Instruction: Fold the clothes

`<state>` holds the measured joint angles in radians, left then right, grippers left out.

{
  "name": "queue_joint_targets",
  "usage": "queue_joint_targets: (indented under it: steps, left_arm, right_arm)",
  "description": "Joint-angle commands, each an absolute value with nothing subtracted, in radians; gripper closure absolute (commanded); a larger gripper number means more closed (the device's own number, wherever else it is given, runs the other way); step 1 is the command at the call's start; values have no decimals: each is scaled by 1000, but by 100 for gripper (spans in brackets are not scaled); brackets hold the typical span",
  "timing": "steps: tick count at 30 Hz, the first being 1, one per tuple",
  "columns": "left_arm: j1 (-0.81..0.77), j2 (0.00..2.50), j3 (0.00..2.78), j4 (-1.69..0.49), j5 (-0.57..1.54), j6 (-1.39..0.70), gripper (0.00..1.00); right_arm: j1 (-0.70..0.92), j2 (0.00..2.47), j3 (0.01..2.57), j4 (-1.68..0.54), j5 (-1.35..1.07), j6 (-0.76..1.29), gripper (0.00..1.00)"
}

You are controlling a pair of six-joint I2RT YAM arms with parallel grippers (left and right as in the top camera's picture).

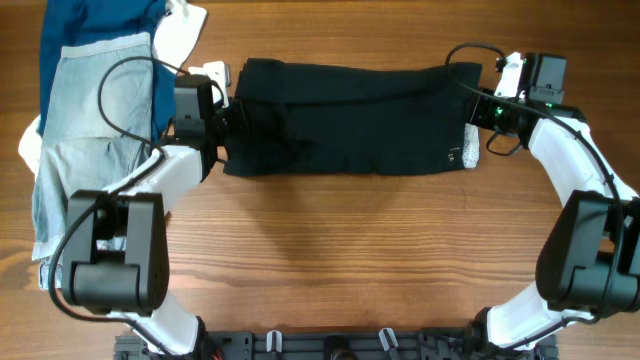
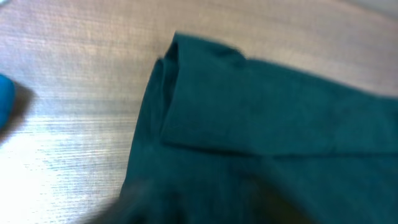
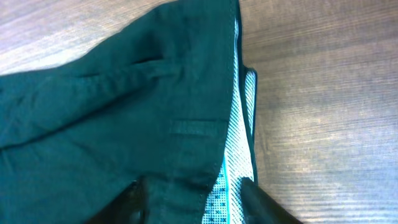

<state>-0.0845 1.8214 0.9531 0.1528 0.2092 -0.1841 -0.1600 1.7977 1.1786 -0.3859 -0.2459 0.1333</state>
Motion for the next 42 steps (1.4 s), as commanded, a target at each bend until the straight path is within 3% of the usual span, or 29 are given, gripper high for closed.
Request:
queue_joint_targets:
  steps: [1, 2, 7, 8, 9, 12, 15, 18, 20, 25, 30, 35, 42]
  left_arm:
    - [-82, 1863, 960, 153, 273, -160, 90]
    - [-82, 1871, 960, 157, 273, -159, 96]
    - [-82, 1922, 960, 144, 245, -112, 96]
    - [-82, 1931, 960, 141, 233, -112, 96]
    - [-82, 1951, 960, 141, 218, -112, 96]
    - [-82, 1973, 960, 141, 216, -112, 96]
    - [-82, 1986, 960, 141, 216, -112, 96]
    - [-83, 1987, 960, 142, 216, -112, 96]
    - [-83, 1987, 960, 141, 216, -112, 96]
    - [-83, 1988, 960, 141, 216, -119, 96]
    - [-83, 1988, 960, 141, 216, -139, 96]
    - [-83, 1988, 960, 141, 216, -142, 96]
    - [-83, 1988, 960, 141, 216, -142, 96]
  right_arm:
    - [-158, 1839, 1178, -391, -233, 118, 64]
    - [-158, 1850, 1176, -391, -234, 119, 67]
    - [-159, 1906, 1173, -382, -203, 134, 65]
    - [-160, 1911, 1173, -381, -203, 134, 60]
    - [-162, 1933, 1172, -369, -202, 133, 46]
    - [-162, 1960, 1172, -353, -170, 133, 38]
    - [-162, 1989, 1172, -331, -124, 134, 17]
    - [-161, 2027, 1172, -304, -125, 134, 8]
    - [-160, 2055, 1172, -297, -200, 134, 7]
    - [-160, 2092, 1172, -350, -529, 243, 25]
    - [-160, 2092, 1171, -417, -626, 428, 45]
    - [-175, 2092, 1171, -356, -607, 464, 94]
    - [-336, 2091, 1239, -364, -654, 392, 96]
